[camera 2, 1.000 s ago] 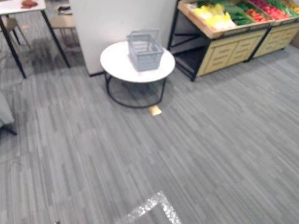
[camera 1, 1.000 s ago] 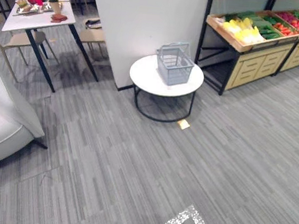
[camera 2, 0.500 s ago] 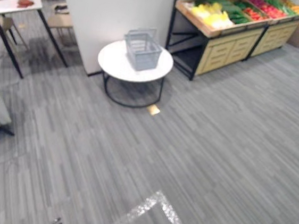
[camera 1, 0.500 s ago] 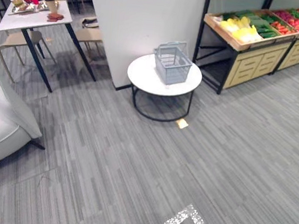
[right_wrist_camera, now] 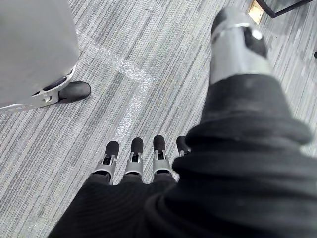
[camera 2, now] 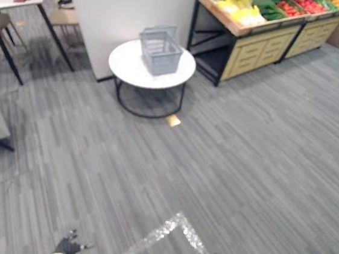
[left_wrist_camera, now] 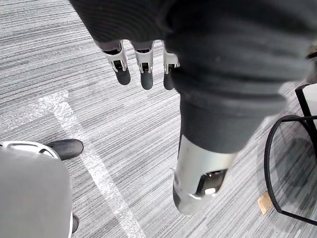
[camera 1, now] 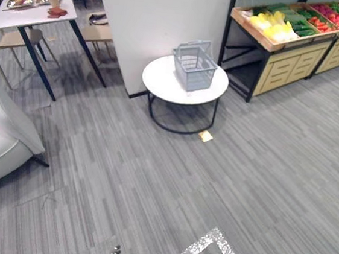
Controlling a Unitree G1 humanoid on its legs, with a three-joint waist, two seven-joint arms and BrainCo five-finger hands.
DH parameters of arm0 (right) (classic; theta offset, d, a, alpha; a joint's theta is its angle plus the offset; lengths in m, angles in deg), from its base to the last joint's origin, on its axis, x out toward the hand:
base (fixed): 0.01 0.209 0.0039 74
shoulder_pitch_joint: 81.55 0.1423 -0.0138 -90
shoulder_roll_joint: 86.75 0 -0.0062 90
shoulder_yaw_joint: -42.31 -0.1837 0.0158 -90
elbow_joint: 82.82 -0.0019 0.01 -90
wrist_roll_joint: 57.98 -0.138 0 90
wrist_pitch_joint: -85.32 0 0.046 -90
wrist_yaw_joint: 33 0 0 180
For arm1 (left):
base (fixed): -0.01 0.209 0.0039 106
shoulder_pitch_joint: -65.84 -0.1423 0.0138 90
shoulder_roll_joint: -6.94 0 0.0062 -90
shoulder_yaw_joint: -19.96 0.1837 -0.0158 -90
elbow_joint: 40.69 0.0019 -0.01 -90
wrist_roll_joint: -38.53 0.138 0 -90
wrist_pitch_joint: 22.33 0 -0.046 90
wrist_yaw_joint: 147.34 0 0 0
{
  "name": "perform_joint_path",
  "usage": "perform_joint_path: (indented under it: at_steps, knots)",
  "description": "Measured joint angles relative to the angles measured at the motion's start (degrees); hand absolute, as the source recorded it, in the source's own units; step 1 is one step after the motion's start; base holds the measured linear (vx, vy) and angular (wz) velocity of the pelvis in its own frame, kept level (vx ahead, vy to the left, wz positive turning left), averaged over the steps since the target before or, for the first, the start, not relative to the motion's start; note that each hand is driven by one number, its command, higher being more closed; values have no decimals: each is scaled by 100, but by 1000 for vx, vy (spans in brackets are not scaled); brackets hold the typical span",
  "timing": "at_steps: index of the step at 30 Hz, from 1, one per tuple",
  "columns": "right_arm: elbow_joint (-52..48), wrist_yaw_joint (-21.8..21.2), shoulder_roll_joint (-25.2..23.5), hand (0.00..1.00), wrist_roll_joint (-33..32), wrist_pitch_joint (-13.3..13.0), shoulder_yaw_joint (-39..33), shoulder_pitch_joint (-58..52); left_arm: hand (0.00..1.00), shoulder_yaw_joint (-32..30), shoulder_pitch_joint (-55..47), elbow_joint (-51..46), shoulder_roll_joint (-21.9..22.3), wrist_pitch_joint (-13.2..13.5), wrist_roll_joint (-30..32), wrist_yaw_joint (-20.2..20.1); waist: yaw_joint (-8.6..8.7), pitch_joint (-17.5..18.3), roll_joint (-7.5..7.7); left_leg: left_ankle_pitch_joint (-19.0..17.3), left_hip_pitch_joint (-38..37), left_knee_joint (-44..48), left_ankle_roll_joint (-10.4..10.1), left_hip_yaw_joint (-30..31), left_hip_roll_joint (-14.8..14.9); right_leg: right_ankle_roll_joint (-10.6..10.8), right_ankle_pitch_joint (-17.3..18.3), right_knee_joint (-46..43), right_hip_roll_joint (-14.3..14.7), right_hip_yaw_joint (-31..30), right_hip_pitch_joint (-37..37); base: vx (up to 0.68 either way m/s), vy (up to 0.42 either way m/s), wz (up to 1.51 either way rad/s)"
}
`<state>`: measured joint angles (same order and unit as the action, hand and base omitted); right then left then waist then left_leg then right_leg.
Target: Pick vegetable in the basket
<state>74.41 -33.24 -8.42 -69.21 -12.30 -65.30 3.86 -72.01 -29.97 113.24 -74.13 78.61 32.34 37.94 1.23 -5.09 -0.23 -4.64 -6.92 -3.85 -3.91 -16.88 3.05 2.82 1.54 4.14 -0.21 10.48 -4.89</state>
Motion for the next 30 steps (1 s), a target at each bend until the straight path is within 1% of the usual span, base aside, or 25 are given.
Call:
perform_joint_path:
  at_steps: [4,7,10,13,15,17,19,20,21,22,23,24,25,26,27,28,29,30]
  knots:
    - [15,-3,-1,0,3,28,-72,58,0,-4,155,111,19,-83,23,-99,11,-49,-16,-9,108,9,-14,-9,30,0,0,5,33,0,99,35,-47,-3]
    - [17,-17,-23,0,4,116,-257,87,0,-27,197,176,23,-154,25,-134,19,-52,-23,-23,102,9,-36,-17,37,0,0,7,40,6,93,51,-32,-2]
    - [20,-22,-55,0,19,119,-451,113,0,-85,210,214,44,-162,28,-159,20,-56,-29,-40,54,19,-62,-14,21,0,0,5,15,29,35,52,-17,1]
    - [21,-24,-67,0,31,120,-452,114,0,-172,209,225,66,-163,29,-163,20,-58,-31,-53,42,42,-82,-12,6,1,1,-2,-9,38,12,22,-3,2]
    - [22,-23,-85,0,238,119,-458,113,0,-192,206,228,71,-166,32,-166,19,-68,-35,-76,-7,110,-118,-6,0,5,3,-31,-32,62,-58,0,0,0]
    - [18,-28,-88,0,244,118,-455,147,0,-195,209,227,72,-166,39,-161,19,-88,-54,-94,-8,196,-145,0,-1,8,8,-88,-53,65,-66,-18,-15,-4]
    - [11,-34,-81,0,240,116,-457,249,0,-204,221,225,79,-164,36,-154,42,-207,-90,-94,2,275,-145,11,5,13,196,-438,-98,75,62,-51,-21,3]
    - [7,-37,-81,0,226,116,-456,290,0,-235,227,222,74,-161,25,-139,41,-251,-86,-94,56,335,-146,18,2,-15,383,-771,-148,93,242,-79,-37,13]
    - [11,-34,-89,0,218,115,-443,310,0,-306,228,221,65,-161,15,-115,43,-264,-51,-170,202,522,-174,18,4,-71,606,-1093,-212,155,437,-83,-47,16]
    - [15,-31,-90,0,217,113,-432,319,0,-343,232,213,58,-160,-3,-101,42,-285,-23,-291,341,757,-169,18,27,-131,745,-1226,-242,191,509,-104,-74,24]
    - [16,-14,-83,0,210,110,-431,333,0,-503,251,209,55,-161,-49,-86,25,-376,-14,-546,646,1461,-176,24,155,-219,949,-1407,-254,242,573,-112,-97,27]
    - [35,1,-78,0,203,110,-388,322,0,-598,258,200,0,-160,-56,-63,18,-448,47,-604,1062,2456,-207,22,291,-334,1027,-1444,-276,275,515,-102,-110,24]
    - [53,1,-62,0,189,110,-359,307,0,-644,250,200,-9,-162,-50,-55,16,-474,52,-580,1282,2979,-204,22,393,-356,1041,-1434,-277,305,453,-65,-128,15]
    - [72,6,-4,0,181,108,-273,264,0,-737,195,191,15,-167,-92,-48,8,-544,-16,-441,1616,3891,-152,28,623,-404,1070,-1430,-222,346,271,-17,-125,7]
    - [72,11,26,0,181,107,-256,227,0,-761,143,194,25,-174,-206,-44,-2,-568,-55,-333,1738,4275,-103,27,727,-414,1097,-1422,-190,360,175,0,-112,6]
    - [69,18,27,0,182,107,-226,166,0,-887,74,144,102,-146,-401,-32,-13,-601,-28,-49,1971,4858,-49,43,851,-383,1120,-1419,-179,364,38,40,-74,10]
    - [68,44,37,0,182,110,-214,110,0,-985,39,113,145,-145,-486,-34,-25,-595,-54,-155,2183,5148,-41,188,816,-413,1192,-1417,-210,352,-68,75,-33,10]
    - [68,51,58,0,183,111,-205,126,0,-1020,18,109,169,-144,-488,-39,-25,-604,-71,-301,2340,5094,-60,285,738,-437,1220,-1406,-234,338,-94,83,-9,7]
